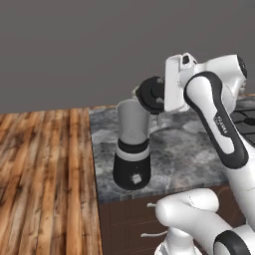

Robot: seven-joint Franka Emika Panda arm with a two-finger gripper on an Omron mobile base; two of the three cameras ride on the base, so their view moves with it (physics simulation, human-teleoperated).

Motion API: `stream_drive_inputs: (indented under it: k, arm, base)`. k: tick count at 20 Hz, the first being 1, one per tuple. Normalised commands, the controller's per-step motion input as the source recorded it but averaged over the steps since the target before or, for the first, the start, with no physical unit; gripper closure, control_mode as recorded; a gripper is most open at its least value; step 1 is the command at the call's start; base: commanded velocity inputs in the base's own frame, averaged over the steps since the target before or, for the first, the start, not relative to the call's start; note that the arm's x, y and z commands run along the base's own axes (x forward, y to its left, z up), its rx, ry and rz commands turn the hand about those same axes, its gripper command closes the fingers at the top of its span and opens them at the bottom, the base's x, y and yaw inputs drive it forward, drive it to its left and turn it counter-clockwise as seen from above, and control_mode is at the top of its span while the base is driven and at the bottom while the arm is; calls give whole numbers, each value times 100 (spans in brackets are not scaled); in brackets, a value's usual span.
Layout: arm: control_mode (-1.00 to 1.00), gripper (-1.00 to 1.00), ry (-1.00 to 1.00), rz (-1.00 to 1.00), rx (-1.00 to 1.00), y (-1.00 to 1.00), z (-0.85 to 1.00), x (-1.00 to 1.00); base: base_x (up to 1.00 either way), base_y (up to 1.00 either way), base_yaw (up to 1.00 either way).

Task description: Close the lid blender by securely placing the lid on top.

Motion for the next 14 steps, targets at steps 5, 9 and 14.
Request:
stream_drive_inputs:
  k: [5, 9, 14]
  arm:
    - [-100, 100, 19, 0, 1, 57, 0, 59]
    - [-100, 100, 30, 0, 3, 0, 0, 73]
    - [-100, 100, 31, 1, 5, 0, 0, 55]
  base:
    - [0, 0, 0]
    - [0, 0, 0]
    - [0, 0, 0]
